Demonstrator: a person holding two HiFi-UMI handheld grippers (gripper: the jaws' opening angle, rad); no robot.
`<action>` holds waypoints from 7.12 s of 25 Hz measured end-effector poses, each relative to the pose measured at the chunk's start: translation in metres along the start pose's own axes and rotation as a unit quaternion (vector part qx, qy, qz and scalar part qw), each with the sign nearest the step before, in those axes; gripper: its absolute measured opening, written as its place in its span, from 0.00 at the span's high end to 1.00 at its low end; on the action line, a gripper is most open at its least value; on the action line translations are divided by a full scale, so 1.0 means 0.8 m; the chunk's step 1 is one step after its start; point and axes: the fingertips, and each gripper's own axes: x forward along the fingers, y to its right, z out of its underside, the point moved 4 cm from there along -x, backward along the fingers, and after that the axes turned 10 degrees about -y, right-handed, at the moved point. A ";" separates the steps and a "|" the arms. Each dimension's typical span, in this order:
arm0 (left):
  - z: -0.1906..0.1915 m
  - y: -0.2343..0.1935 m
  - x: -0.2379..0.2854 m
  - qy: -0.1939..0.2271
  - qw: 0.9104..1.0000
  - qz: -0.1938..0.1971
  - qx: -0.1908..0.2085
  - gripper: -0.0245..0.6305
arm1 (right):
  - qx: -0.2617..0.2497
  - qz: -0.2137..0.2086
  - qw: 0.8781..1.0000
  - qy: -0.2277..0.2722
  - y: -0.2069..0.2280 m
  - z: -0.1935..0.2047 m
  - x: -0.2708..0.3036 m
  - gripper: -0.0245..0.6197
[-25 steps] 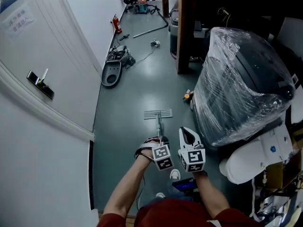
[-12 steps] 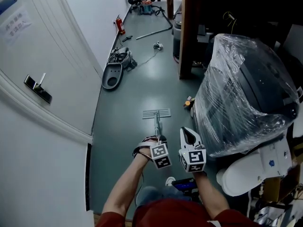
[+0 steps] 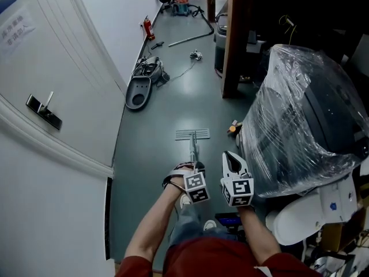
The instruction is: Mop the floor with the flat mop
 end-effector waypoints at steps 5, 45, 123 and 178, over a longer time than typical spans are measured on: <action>0.020 -0.048 0.004 0.011 1.000 0.006 -0.002 0.88 | -0.007 -0.007 1.000 -0.005 -0.023 -0.022 0.049 0.94; 0.088 -0.390 0.115 0.056 0.998 0.014 0.004 0.88 | -0.001 0.024 1.000 -0.004 -0.006 -0.160 0.383 0.94; -0.020 -0.529 0.216 -0.005 1.000 0.009 0.011 0.88 | 0.008 0.011 1.000 0.002 0.186 -0.202 0.486 0.94; 0.029 -0.111 0.032 0.001 0.999 0.023 0.032 0.88 | 0.004 0.056 0.998 0.003 -0.006 -0.042 0.080 0.94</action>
